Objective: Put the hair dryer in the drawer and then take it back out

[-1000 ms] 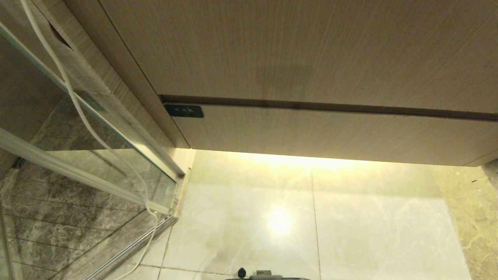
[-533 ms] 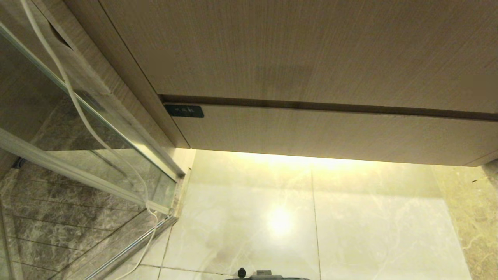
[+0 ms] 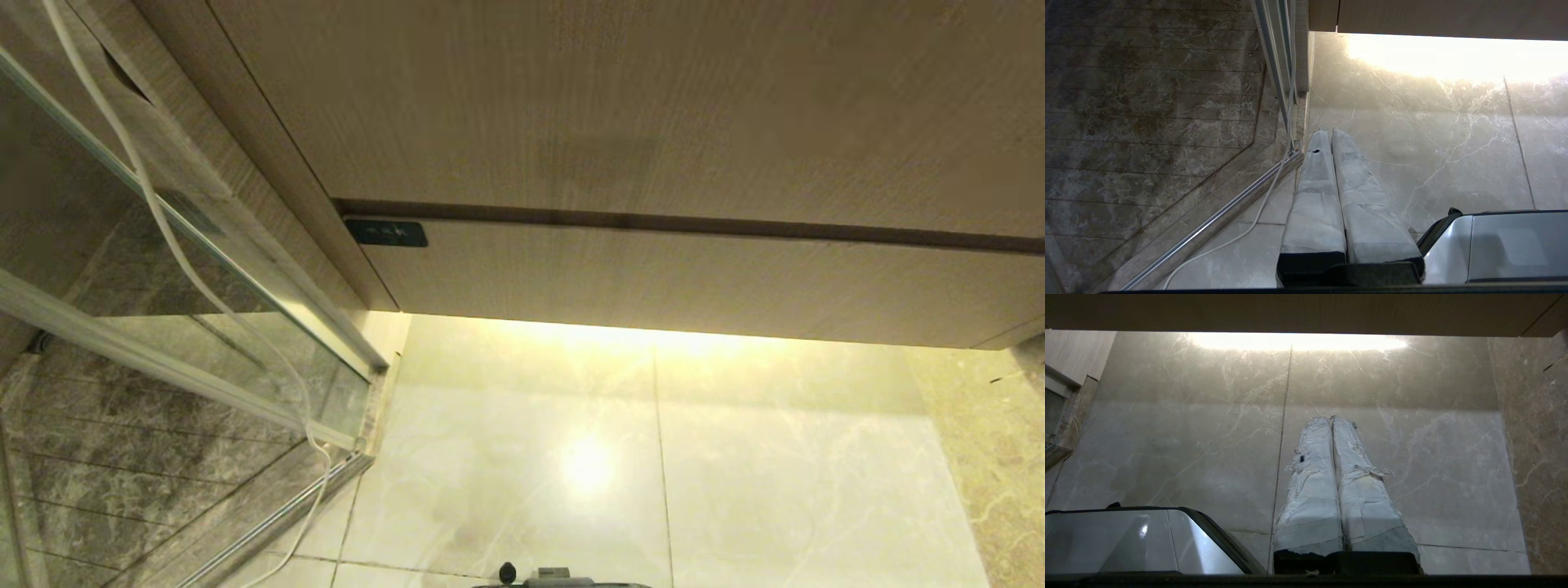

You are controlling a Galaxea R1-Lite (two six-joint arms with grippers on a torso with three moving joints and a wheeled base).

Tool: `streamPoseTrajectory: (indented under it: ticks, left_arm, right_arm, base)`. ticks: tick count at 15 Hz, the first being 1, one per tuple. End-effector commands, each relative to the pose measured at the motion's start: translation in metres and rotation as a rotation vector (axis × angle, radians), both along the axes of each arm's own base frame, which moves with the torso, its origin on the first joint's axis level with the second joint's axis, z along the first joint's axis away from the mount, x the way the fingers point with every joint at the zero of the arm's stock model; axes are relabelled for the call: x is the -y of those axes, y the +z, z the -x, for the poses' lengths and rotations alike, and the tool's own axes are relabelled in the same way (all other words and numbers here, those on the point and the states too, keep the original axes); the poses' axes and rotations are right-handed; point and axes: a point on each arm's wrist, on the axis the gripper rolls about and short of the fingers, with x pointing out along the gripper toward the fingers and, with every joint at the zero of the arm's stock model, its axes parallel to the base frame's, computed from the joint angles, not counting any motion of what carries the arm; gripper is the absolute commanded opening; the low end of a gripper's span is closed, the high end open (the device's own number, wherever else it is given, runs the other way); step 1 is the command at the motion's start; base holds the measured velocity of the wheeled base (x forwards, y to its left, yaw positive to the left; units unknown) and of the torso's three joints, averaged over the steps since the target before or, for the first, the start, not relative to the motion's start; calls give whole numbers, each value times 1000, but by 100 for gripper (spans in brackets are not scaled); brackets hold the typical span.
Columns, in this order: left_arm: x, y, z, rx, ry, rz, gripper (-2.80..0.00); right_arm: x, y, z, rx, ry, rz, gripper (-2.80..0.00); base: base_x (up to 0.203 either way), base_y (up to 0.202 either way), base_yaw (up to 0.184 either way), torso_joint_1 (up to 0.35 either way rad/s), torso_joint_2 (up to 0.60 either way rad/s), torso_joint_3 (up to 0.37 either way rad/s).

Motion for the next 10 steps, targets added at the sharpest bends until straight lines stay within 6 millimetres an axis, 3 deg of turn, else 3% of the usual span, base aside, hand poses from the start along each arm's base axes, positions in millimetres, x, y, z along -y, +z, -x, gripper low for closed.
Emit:
streamPoseTrajectory:
  ticks: [1,10]
  left_arm:
    - [0,0,0,0,0,0,-280]
    - [0,0,0,2,0,0,-280]
  right_arm:
    - [0,0,0,0,5,13,-280]
    - [0,0,0,-2,2,8,-280]
  base:
    - [0,0,0,0,0,0]
    - [0,0,0,0,0,0]
